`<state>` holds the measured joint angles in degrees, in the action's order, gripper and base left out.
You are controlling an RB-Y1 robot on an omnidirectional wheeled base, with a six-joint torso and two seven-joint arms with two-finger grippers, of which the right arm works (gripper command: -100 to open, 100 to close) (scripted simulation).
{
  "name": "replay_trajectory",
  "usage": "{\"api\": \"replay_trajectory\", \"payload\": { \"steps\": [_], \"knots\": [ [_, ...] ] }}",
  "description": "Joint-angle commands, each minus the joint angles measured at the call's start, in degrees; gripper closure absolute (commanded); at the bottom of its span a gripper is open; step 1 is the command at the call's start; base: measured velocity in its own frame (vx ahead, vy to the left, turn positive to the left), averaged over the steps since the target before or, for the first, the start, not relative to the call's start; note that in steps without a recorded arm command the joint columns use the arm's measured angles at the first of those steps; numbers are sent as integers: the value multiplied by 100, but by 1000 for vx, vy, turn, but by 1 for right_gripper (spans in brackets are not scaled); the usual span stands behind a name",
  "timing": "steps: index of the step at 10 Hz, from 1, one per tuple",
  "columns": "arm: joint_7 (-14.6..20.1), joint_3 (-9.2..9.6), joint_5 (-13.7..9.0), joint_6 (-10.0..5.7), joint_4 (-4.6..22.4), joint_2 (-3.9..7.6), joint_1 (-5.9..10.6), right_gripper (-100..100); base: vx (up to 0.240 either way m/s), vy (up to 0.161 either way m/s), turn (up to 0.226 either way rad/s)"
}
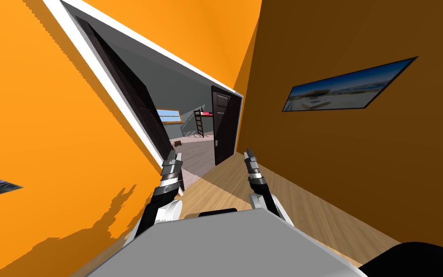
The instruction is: Push the door open
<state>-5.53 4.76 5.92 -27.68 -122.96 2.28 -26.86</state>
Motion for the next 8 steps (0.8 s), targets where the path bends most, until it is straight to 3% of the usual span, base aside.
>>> {"api": "replay_trajectory", "payload": {
  "steps": [1, 8],
  "knots": [
    [33, 91, -17, -55, 202, 38, 73, -100, 139, -28, -24],
    [161, 569, -80, -229, 1061, 174, 413, -100, 128, -19, -28]
  ]
}}
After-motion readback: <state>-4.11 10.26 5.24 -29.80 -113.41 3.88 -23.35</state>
